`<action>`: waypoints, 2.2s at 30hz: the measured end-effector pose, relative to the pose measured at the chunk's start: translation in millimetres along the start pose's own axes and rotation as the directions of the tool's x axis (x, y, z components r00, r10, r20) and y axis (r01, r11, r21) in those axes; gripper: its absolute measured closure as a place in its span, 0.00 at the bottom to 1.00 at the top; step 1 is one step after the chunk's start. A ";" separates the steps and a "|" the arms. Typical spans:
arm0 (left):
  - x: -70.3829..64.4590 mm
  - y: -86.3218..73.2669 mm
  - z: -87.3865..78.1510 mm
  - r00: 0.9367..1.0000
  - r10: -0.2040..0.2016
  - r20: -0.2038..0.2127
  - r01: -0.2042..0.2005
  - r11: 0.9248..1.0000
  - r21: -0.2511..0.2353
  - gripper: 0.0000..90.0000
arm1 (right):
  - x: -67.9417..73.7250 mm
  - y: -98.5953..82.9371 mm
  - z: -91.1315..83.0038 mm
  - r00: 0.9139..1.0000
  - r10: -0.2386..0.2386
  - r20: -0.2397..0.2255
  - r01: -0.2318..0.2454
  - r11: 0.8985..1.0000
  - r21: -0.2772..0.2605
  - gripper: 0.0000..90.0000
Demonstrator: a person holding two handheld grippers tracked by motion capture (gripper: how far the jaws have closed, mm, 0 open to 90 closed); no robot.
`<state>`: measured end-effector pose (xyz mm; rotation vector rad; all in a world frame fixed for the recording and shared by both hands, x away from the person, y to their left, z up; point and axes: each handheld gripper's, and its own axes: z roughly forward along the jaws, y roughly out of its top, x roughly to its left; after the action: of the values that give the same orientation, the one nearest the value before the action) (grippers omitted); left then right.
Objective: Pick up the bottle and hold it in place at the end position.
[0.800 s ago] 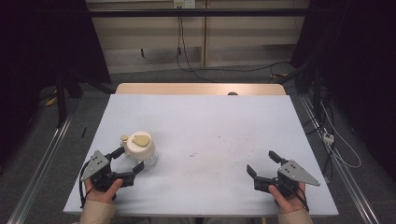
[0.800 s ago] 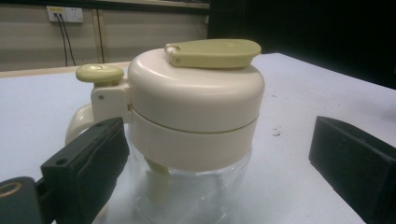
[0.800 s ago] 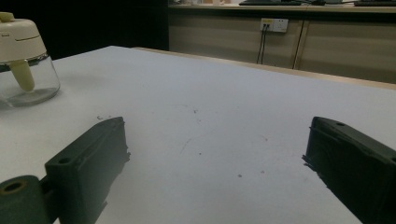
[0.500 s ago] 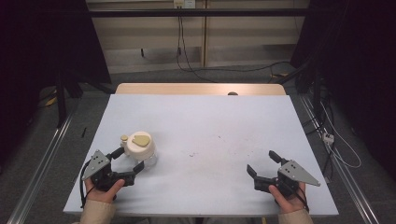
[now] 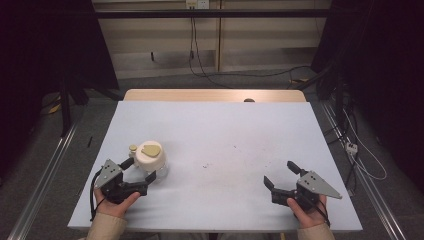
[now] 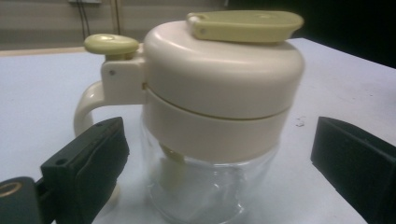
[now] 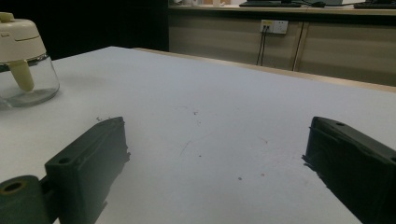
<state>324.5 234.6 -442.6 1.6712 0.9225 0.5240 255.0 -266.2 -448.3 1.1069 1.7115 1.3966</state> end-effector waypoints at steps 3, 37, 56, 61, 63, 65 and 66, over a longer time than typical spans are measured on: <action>0.7 0.8 3.6 1.000 -0.010 -0.022 0.010 1.000 0.007 0.04 | 0.1 0.2 0.0 1.000 -0.002 0.000 0.002 1.000 -0.002 0.05; -14.4 5.7 42.7 0.989 -0.032 -0.147 0.033 0.999 0.005 0.04 | -1.5 -0.3 -1.4 1.000 0.006 0.007 -0.006 1.000 -0.003 0.05; -19.3 6.1 55.0 0.978 -0.052 -0.203 0.051 0.999 -0.006 0.05 | -1.6 -0.4 -1.6 1.000 0.004 0.007 -0.004 1.000 0.002 0.05; -19.9 6.5 57.2 0.976 -0.051 -0.211 0.050 0.999 -0.010 0.06 | -1.9 -0.2 -2.1 1.000 0.003 0.010 -0.003 1.000 -0.001 0.05; -20.3 7.0 57.3 0.975 -0.055 -0.213 0.055 0.998 -0.008 0.06 | -2.0 -0.1 -2.1 1.000 0.004 0.010 -0.004 1.000 -0.002 0.05; -20.6 7.4 57.4 0.975 -0.054 -0.215 0.054 0.999 -0.006 0.06 | -2.2 -0.2 -2.1 1.000 0.005 0.010 -0.005 1.000 0.000 0.05; -20.3 7.6 57.4 0.975 -0.052 -0.216 0.052 0.999 -0.006 0.06 | -2.3 -0.3 -2.0 1.000 0.006 0.009 -0.006 1.000 -0.004 0.05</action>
<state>357.1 183.2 -450.2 1.6068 1.1212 0.6797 254.2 -269.2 -448.3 1.1155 1.7001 1.3960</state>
